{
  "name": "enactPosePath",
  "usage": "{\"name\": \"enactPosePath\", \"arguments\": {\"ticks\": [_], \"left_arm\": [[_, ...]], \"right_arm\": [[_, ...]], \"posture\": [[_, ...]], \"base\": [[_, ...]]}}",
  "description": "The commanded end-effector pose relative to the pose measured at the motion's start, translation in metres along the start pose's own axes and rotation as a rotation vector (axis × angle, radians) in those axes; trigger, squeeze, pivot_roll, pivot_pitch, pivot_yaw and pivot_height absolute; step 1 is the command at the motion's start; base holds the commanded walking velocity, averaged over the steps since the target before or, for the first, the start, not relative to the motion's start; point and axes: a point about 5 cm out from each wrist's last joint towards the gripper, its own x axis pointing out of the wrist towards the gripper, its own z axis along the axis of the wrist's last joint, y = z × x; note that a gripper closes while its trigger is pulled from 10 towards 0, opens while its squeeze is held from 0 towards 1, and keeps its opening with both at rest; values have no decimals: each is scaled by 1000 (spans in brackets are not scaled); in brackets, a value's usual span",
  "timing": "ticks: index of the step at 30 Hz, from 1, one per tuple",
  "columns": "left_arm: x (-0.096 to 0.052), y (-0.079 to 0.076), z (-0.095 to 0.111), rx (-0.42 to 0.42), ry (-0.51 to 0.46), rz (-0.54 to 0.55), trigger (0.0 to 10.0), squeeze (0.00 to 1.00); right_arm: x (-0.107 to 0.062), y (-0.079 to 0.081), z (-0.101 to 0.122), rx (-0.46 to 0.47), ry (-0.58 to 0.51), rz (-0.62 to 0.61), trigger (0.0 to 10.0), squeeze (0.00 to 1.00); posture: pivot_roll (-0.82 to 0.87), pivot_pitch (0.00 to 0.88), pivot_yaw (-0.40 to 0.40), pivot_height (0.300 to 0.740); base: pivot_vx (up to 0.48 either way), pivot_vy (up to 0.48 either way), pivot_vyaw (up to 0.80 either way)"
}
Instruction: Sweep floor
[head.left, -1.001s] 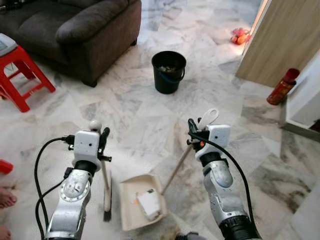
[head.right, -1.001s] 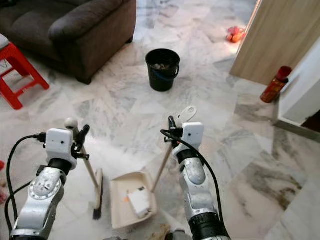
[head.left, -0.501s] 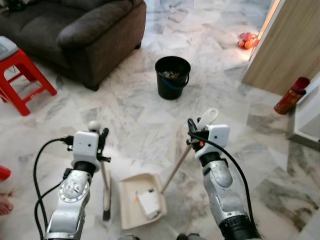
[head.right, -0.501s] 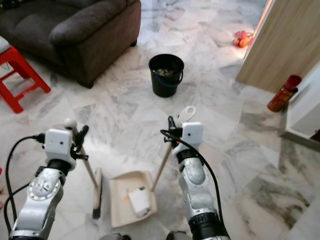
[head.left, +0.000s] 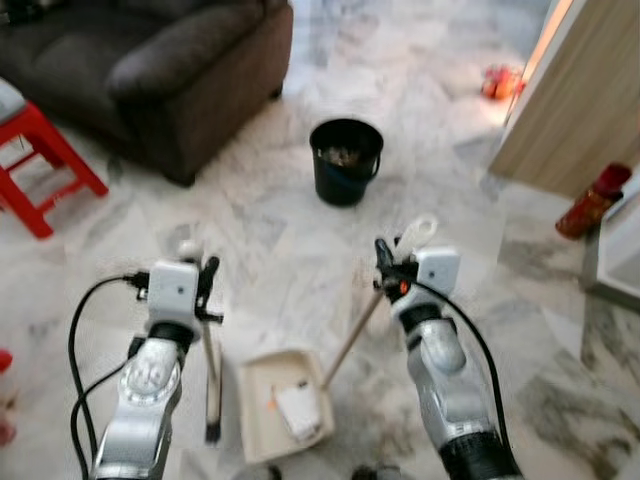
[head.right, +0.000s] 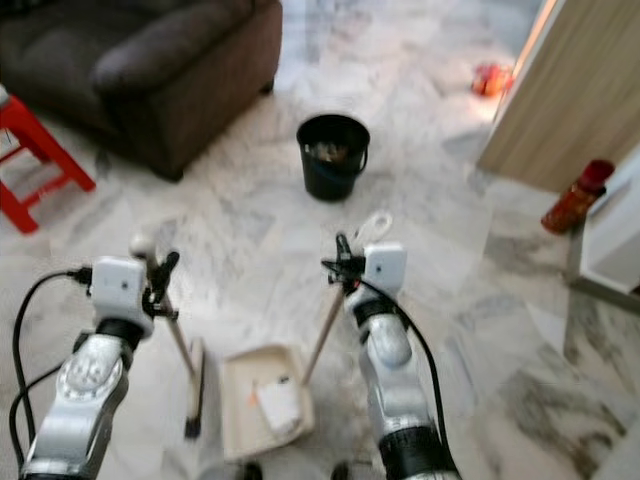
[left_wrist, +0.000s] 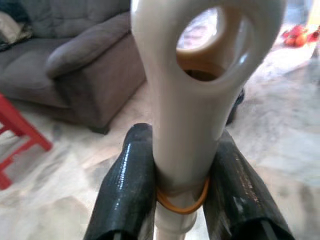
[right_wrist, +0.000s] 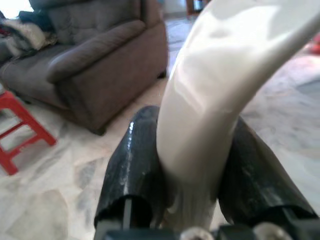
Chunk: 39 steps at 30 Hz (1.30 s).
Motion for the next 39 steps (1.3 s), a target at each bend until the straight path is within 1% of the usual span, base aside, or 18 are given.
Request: {"name": "enactPosePath", "arguments": {"ticks": [1, 25, 39], "left_arm": [[0, 3, 6, 6, -25, 5, 10000, 0], [1, 3, 6, 7, -29, -1, 10000, 0], [1, 2, 6, 5, -27, 0, 10000, 0]], "right_arm": [[4, 3, 11, -15, -51, 16, 10000, 0], [5, 5, 11, -9, -55, 28, 10000, 0], [4, 6, 11, -9, -52, 33, 10000, 0]], "posture": [[148, 198, -8, 740], [148, 174, -4, 740], [150, 189, -8, 740]], "base": [[322, 0, 0], [326, 0, 0], [336, 0, 0]]}}
